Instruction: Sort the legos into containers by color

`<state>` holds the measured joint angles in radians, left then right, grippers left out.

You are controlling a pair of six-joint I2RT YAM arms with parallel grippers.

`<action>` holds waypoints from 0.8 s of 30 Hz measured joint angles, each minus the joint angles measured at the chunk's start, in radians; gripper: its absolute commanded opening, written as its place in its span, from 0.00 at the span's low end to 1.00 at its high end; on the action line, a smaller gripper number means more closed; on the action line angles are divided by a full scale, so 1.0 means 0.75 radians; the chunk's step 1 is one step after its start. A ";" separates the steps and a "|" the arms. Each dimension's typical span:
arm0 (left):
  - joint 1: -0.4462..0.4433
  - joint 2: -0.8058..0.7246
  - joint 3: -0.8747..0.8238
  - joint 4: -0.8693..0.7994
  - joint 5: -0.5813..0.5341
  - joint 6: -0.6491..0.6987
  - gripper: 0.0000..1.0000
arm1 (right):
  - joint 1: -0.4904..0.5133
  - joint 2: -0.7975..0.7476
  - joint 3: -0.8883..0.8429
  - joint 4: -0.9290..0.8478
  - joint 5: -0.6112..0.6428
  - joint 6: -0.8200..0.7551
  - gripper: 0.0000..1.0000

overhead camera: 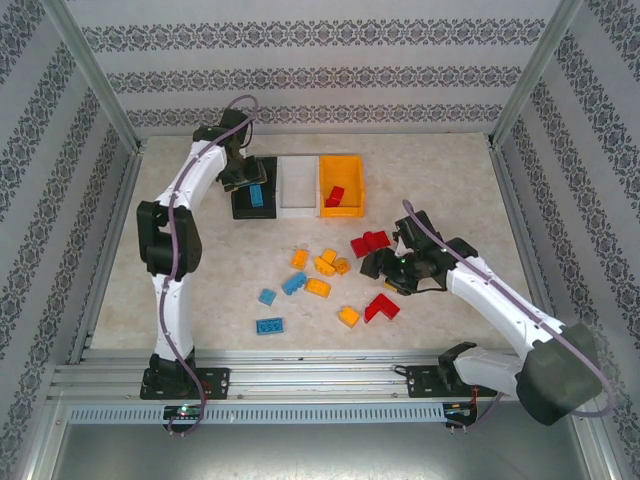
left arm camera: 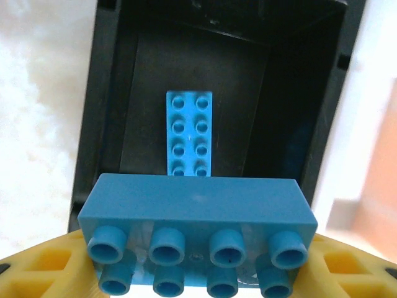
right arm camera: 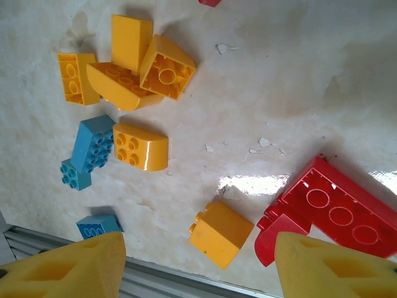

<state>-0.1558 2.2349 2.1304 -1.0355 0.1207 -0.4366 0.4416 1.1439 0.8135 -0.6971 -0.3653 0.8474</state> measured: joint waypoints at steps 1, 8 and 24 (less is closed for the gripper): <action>0.001 0.037 0.044 -0.013 -0.004 0.002 0.53 | 0.003 -0.020 -0.002 -0.012 0.007 0.008 0.65; 0.002 0.183 0.205 -0.052 -0.010 0.006 0.61 | 0.002 -0.156 -0.043 -0.122 0.054 0.037 0.66; 0.003 0.176 0.199 -0.077 0.012 0.006 0.83 | 0.002 -0.150 -0.067 -0.202 0.082 0.048 0.67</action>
<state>-0.1539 2.3672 2.2799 -1.0935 0.1299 -0.4324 0.4427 1.0313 0.7635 -0.8486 -0.3035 0.8833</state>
